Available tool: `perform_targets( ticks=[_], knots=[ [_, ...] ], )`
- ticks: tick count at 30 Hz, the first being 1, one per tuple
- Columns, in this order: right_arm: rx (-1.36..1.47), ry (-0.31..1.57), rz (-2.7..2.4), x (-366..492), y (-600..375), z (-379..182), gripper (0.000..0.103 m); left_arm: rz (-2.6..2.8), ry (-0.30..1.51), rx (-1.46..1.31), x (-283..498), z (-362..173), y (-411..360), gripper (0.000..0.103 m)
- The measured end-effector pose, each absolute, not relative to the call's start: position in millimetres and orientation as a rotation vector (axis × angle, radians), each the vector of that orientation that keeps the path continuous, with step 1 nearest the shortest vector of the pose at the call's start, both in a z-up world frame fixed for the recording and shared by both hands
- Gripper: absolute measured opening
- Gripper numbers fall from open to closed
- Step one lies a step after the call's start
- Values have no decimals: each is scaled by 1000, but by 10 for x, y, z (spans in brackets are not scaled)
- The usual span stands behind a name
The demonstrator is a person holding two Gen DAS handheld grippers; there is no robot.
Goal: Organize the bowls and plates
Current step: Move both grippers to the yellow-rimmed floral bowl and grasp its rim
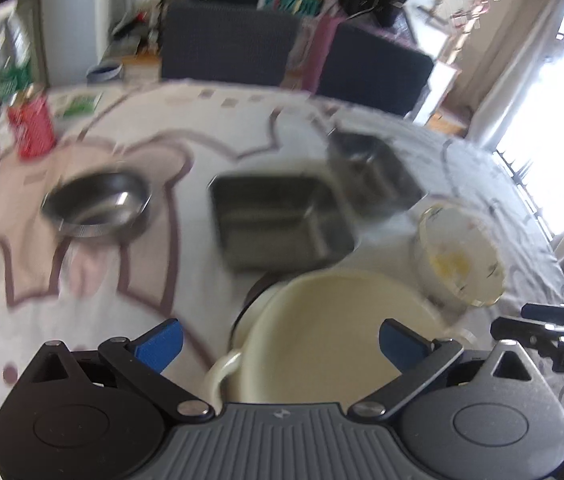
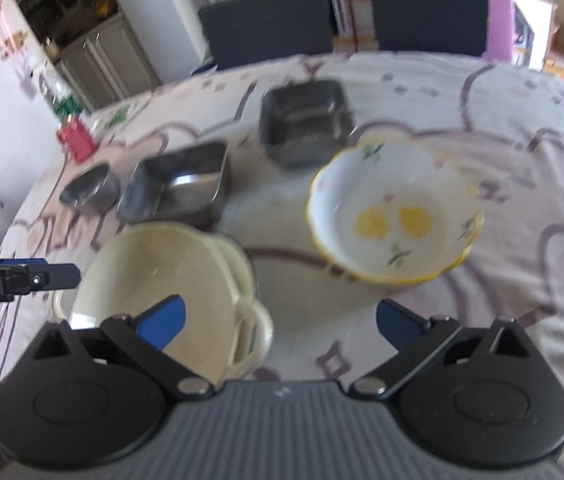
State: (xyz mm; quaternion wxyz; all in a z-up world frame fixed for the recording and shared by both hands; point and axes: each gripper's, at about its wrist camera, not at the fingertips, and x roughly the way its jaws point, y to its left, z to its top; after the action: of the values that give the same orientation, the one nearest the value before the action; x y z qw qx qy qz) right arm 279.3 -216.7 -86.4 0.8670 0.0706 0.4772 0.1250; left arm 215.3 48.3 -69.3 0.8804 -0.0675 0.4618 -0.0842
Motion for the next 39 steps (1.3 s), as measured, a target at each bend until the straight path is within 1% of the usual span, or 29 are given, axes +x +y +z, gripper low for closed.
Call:
perform_targets(
  ticks=[8,14,18,23,31,33,34,35,36,37,38,39],
  knots=[
    [166,866,114,2849,-2680,-617,103,-234,864,-90,2354,-496,-129,103],
    [218,843,-3,2944,-3107,-573,103,-262,838,-48,2573,-509,-537,103],
    [225,841,-57,3079,-3310,-661,103,-224,878,-25,2788,-647,-776,103],
    [162,866,-58,3284,-3414,-873,102,-216,928,-45,3045,-819,-1011,103],
    [201,918,-41,3544,-3586,-1125,101,-326,931,-42,3316,-1003,-1256,103],
    [228,931,-38,3600,-3642,-1165,91,-374,944,-59,3365,-1035,-1267,103],
    [252,939,-36,3635,-3671,-1189,77,-383,962,-77,3391,-1050,-1261,101],
    [284,955,-31,3674,-3706,-1211,63,-390,981,-92,3415,-1068,-1254,94],
    [317,976,-23,3709,-3731,-1233,57,-397,995,-100,3434,-1088,-1247,84],
    [334,987,-15,3730,-3739,-1251,50,-401,1011,-100,3447,-1108,-1238,80],
    [336,993,-3,3745,-3739,-1269,45,-398,1032,-92,3458,-1136,-1241,73],
    [328,997,9,3754,-3720,-1281,42,-397,1046,-81,3467,-1160,-1242,69]
  ],
)
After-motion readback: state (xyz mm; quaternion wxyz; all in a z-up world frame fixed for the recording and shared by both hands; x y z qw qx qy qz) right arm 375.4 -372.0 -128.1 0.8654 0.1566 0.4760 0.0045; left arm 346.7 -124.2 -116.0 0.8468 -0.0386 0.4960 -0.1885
